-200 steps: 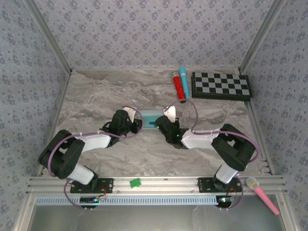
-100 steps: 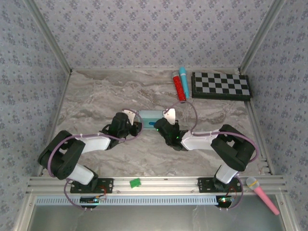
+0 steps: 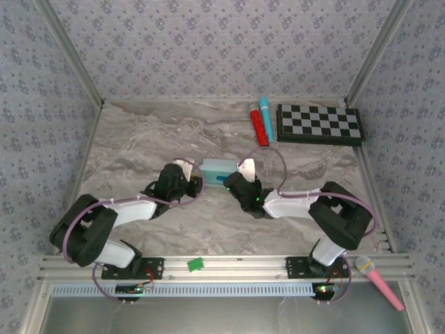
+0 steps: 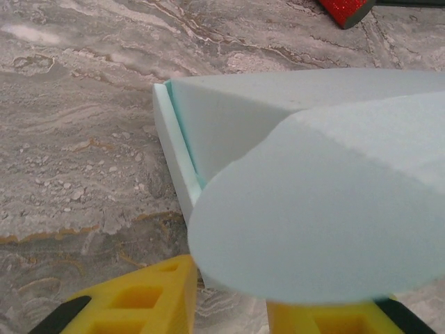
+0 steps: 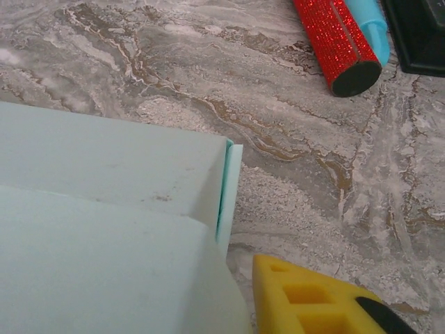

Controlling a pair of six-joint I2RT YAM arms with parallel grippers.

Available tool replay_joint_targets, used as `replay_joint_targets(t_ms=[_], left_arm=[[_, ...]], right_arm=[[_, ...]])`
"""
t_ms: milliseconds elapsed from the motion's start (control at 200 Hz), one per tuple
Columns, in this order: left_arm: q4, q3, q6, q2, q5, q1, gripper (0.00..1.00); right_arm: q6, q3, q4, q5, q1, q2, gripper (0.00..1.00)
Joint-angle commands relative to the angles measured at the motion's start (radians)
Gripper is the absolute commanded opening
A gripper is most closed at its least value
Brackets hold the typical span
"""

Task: Fold the paper box

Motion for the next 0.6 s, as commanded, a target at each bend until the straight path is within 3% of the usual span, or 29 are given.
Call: replay_joint_targets(t_ms=[0,170,280,595], left_arm=[[-0.022,-0.019,0.016,-0.048,-0.01,-0.006,0.34],[-0.058,-0.06,0.023,-0.114,-0.035,-0.006,0.43],[-0.091,-0.094,0.015,-0.173,-0.083,-0.006,0.52],[-0.246,-0.123,0.021,-0.345,-0.26,-0.002,0.66]], right_arm=[[0.015,-0.02,-0.051,0.034,0.008,-0.039,0.32],[0.03,-0.039,-0.093,0.045,0.011,-0.071,0.42],[0.043,-0.066,-0.116,0.052,0.011,-0.105,0.46],[0.063,-0.139,-0.173,0.067,0.01,-0.204,0.55]])
